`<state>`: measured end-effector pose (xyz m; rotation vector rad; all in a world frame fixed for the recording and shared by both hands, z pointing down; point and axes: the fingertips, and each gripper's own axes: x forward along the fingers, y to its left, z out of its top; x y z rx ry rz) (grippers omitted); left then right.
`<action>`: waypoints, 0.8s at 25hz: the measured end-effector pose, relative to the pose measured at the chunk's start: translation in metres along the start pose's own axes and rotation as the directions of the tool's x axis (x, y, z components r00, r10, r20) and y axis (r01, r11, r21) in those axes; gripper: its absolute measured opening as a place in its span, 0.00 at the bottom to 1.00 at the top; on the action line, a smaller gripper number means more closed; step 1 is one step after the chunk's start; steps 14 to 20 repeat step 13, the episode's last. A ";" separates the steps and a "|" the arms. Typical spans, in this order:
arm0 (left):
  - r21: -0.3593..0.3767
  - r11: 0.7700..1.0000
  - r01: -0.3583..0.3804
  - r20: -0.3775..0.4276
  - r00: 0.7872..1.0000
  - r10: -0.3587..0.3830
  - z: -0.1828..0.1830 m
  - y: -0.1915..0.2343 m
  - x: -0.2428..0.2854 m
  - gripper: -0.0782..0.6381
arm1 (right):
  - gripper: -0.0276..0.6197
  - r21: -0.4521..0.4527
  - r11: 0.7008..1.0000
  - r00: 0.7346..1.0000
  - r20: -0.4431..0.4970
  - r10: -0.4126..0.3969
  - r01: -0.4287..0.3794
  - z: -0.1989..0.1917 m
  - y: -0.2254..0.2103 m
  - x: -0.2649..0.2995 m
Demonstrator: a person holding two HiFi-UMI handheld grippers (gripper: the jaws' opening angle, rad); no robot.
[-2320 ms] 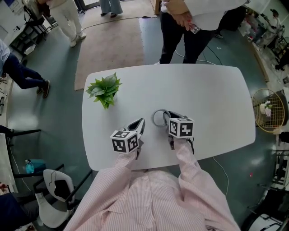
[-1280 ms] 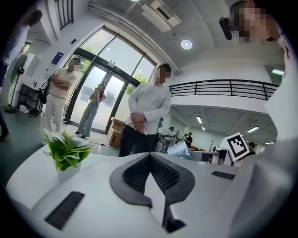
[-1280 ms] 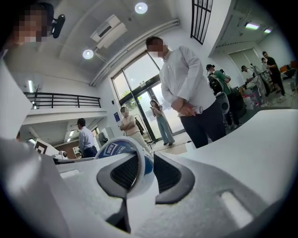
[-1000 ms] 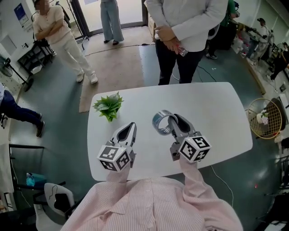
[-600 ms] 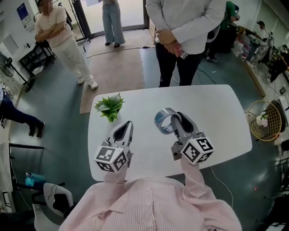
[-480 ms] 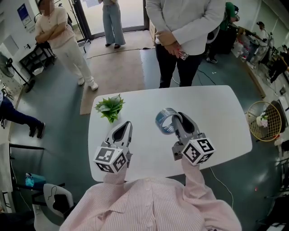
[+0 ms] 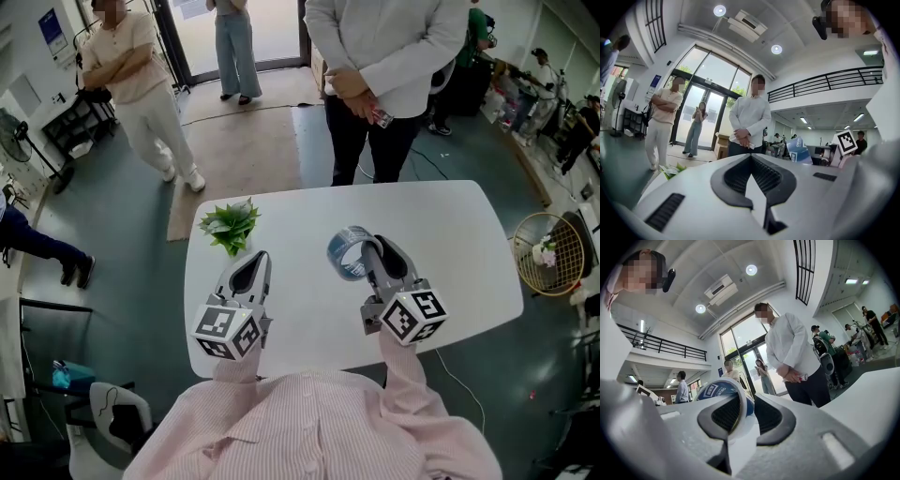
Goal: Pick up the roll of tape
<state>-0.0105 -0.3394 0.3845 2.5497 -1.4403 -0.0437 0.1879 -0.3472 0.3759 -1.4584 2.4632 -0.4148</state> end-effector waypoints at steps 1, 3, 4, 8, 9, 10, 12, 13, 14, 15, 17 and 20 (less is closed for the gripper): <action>0.003 1.000 -0.002 0.001 1.000 0.002 0.001 0.000 -0.001 0.11 | 0.19 -0.003 1.000 1.000 0.000 -0.002 0.002 0.001 0.000 -0.001; 0.008 1.000 -0.006 0.001 1.000 0.006 0.002 0.000 -0.001 0.11 | 0.19 -0.008 1.000 1.000 0.000 -0.004 0.004 0.001 -0.001 -0.002; 0.009 1.000 -0.007 0.000 1.000 0.007 0.002 0.000 -0.002 0.11 | 0.19 -0.008 1.000 1.000 -0.001 -0.004 0.004 0.001 -0.001 -0.003; 0.011 1.000 -0.010 -0.003 1.000 0.010 0.002 0.000 -0.003 0.11 | 0.19 -0.010 1.000 1.000 -0.002 -0.006 0.006 0.001 -0.002 -0.004; 0.011 1.000 -0.011 -0.003 1.000 0.011 0.003 0.000 -0.003 0.11 | 0.19 -0.011 1.000 1.000 -0.002 -0.007 0.007 0.001 -0.002 -0.004; 0.011 1.000 -0.012 -0.003 1.000 0.012 0.003 0.000 -0.003 0.11 | 0.19 -0.012 1.000 1.000 -0.003 -0.007 0.007 0.001 -0.002 -0.005; 0.012 1.000 -0.013 -0.003 1.000 0.013 0.003 0.000 -0.004 0.11 | 0.19 -0.015 1.000 1.000 -0.003 -0.009 0.009 0.001 -0.002 -0.005; 0.012 1.000 -0.013 -0.003 1.000 0.013 0.003 0.000 -0.004 0.11 | 0.19 -0.017 1.000 1.000 -0.003 -0.010 0.010 0.001 -0.002 -0.005; 0.012 1.000 -0.013 -0.003 1.000 0.013 0.003 0.000 -0.004 0.11 | 0.19 -0.017 1.000 1.000 -0.003 -0.010 0.010 0.001 -0.002 -0.005; 0.012 1.000 -0.013 -0.003 1.000 0.013 0.003 0.000 -0.004 0.11 | 0.19 -0.017 1.000 1.000 -0.003 -0.010 0.010 0.001 -0.002 -0.005; 0.012 1.000 -0.013 -0.003 1.000 0.013 0.003 0.000 -0.004 0.11 | 0.19 -0.017 1.000 1.000 -0.003 -0.010 0.010 0.001 -0.002 -0.005; 0.012 1.000 -0.013 -0.003 1.000 0.013 0.003 0.000 -0.004 0.11 | 0.19 -0.017 1.000 1.000 -0.003 -0.010 0.010 0.001 -0.002 -0.005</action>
